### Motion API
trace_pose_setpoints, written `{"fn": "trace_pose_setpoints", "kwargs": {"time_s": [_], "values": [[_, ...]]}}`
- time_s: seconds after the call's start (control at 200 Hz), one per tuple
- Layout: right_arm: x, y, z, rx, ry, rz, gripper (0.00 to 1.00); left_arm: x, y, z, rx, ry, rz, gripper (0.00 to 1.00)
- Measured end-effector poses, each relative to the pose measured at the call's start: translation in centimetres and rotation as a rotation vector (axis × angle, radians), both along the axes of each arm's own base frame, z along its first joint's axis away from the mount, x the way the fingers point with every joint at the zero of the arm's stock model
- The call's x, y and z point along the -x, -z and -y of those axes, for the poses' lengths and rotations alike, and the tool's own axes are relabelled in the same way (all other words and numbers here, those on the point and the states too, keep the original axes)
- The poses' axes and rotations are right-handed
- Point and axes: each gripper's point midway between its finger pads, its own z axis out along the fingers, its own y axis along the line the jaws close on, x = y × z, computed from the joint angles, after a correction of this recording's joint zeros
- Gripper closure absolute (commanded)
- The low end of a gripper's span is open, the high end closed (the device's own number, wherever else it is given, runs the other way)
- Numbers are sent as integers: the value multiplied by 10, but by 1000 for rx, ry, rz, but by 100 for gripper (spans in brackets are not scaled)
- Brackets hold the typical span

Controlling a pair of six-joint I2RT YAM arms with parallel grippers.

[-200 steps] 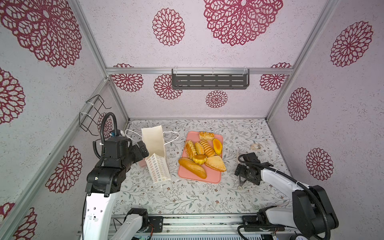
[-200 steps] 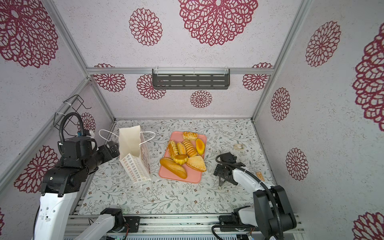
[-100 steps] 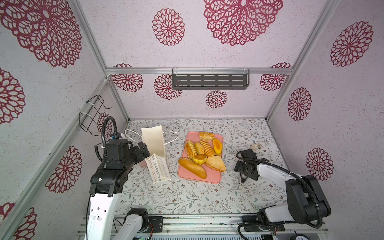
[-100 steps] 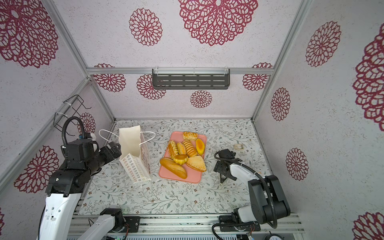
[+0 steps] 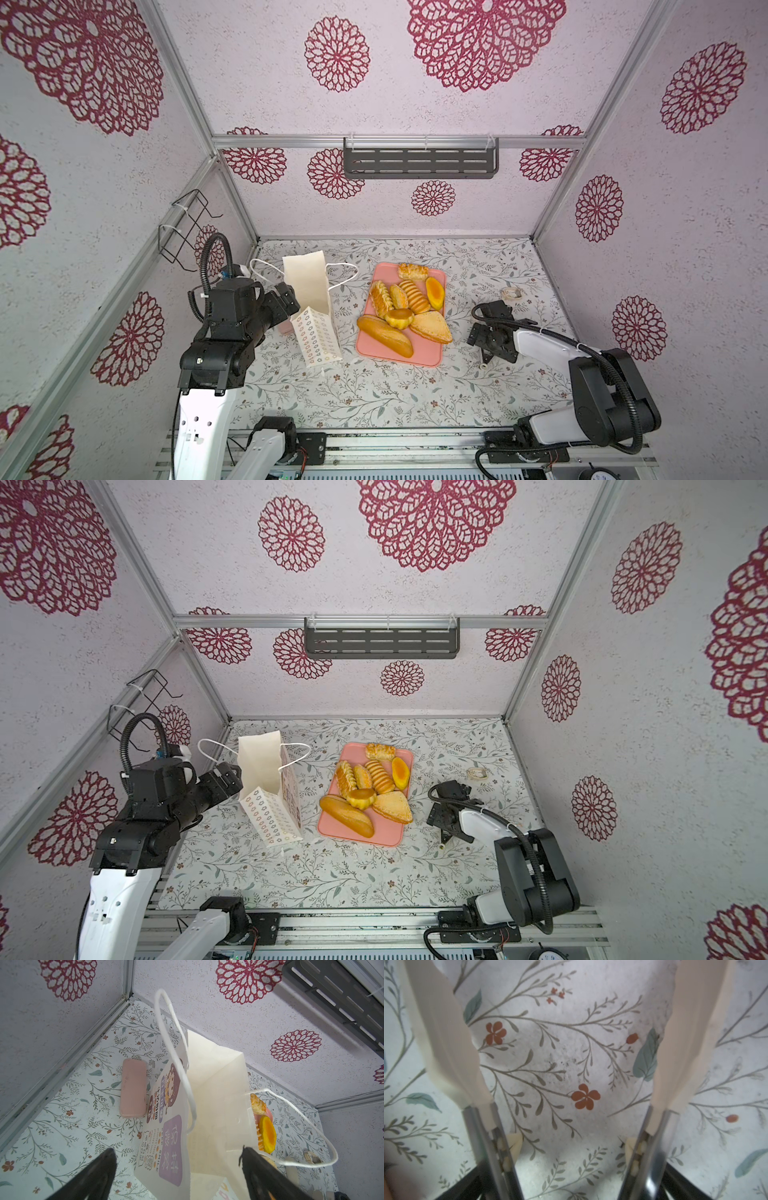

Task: Place the fake bread into the paper bag
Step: 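Lift the tongs with the right gripper and swing them over the bread tray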

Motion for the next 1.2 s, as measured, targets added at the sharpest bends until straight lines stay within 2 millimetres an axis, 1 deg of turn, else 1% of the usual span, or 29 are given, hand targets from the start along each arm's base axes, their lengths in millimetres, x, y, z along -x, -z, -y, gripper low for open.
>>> {"fn": "trace_pose_setpoints", "kwargs": {"time_s": [0.185,0.47,0.57,0.66,0.716,0.811,0.926,1.051,1.101,1.201], "values": [[-1,0,1,2,4,11,9,2,-3,-1,2,-1,14,3],[-2,-1,1,5,6,17,31,0,-1,1,6,12,5,3],[0,-3,2,3,5,18,43,-1,0,0,3,12,-1,3],[1,-16,2,-4,3,51,49,-2,-3,-1,-3,12,3,3],[-1,-29,2,-11,-11,91,52,-3,-6,-1,-9,14,7,3],[-2,-51,1,-22,-34,160,53,-6,-11,-2,-16,14,12,3],[0,-66,-1,-26,-77,196,57,-10,-15,-5,-27,12,12,3],[3,-77,-9,-46,-148,206,59,-11,-17,-10,-33,-3,12,3],[4,-82,-13,-61,-175,206,61,-12,-18,-12,-35,-9,12,3],[3,-99,-25,-103,-239,210,62,-13,-17,-16,-29,-20,7,3]]}}
